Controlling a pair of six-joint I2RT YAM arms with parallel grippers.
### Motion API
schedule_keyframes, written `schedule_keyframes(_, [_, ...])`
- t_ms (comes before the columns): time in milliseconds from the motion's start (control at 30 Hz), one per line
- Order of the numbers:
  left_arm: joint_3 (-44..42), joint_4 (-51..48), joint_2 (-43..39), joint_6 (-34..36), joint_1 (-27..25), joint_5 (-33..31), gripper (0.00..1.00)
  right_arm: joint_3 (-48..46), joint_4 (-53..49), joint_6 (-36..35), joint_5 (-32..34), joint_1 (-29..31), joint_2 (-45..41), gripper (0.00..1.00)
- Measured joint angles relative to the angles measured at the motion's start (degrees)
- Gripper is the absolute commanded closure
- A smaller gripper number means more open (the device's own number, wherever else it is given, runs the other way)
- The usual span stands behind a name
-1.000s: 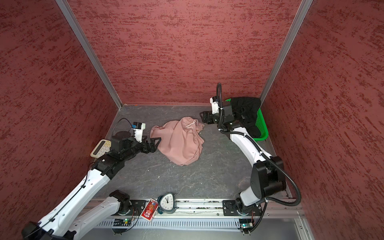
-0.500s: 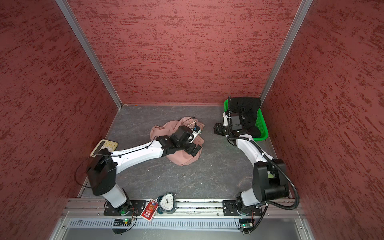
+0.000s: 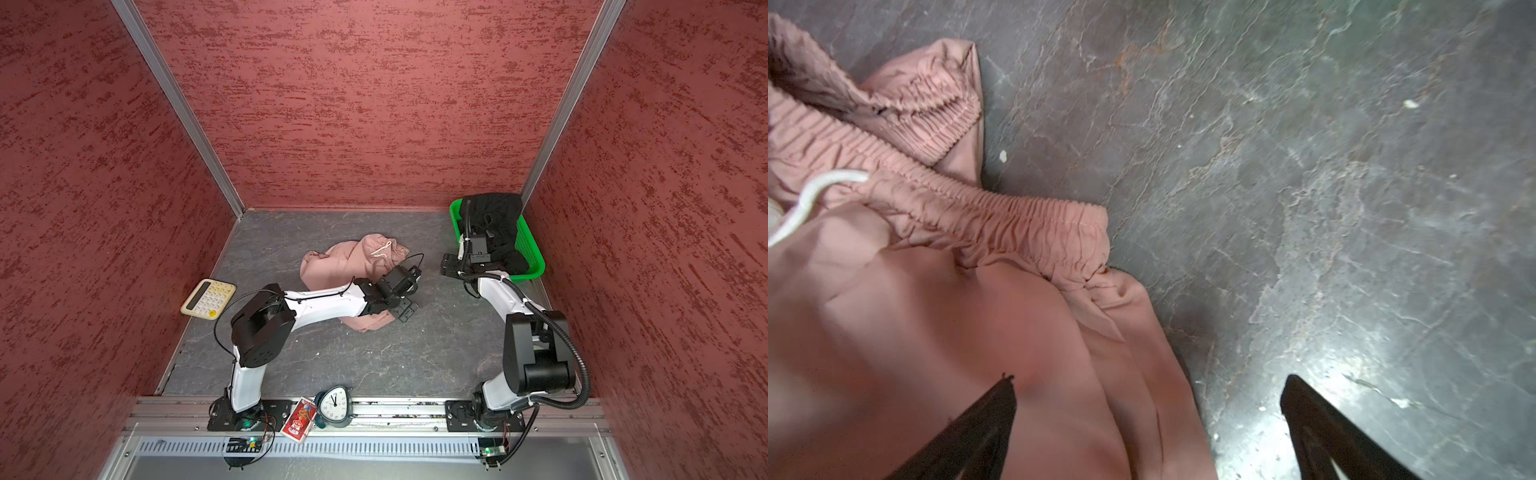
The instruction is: Fold and stack the shorts
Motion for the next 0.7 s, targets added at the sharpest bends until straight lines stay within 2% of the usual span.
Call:
schedule_keyframes(33, [0.28,0.02,0.79,-0.28,0.02,-0.87,0.0,-0.44,0.04,0.0,0.0,-0.11,-0.72,0.25])
schedule_keyframes(100, [0.72,0.0,2.16,-0.9,0.04,-2.62,0.06,-1.18,0.09,0.0,-0.15,-0.13,-2.69,0.27])
schedule_keyframes(167, [0.74,-0.17,2.91,-1.49,0.2,-4.44,0.22,-1.92,0.28,0.0,-0.96,-0.13,-5.75,0.28])
schedule_keyframes(267, [0.79,-0.35,3.15,-2.32,0.7,-6.1,0.59,-2.23,1.79,0.0,-3.45,-0.13,-10.08,0.29])
schedule_keyframes(300, [0.79,-0.33,3.15,-2.56,1.03,-6.51,0.76,-2.23,2.78,-0.02,-4.66,-0.11,-11.19,0.29])
schedule_keyframes(367, [0.74,-0.35,3.1,-3.02,1.81,-7.02,0.96,-2.23,4.33,-0.28,-6.4,0.11,-12.26,0.29])
schedule_keyframes(400, [0.46,-0.63,2.82,-3.13,2.38,-7.17,1.0,-2.23,4.94,-0.7,-7.23,0.24,-12.33,0.29])
schedule_keyframes(500, [-4.09,-1.14,-2.16,-3.41,4.26,-6.49,1.0,-2.23,5.62,-2.29,-9.2,0.94,-11.23,0.29])
schedule_keyframes(567, [-9.44,-2.01,-9.62,-3.41,6.12,-4.9,1.0,-2.23,5.84,-3.45,-10.23,1.97,-9.97,0.29])
schedule_keyframes(700, [-18.18,-3.37,-30.1,-3.06,11.82,-0.59,1.0,-2.19,6.8,-6.29,-11.1,6.58,-6.4,0.27])
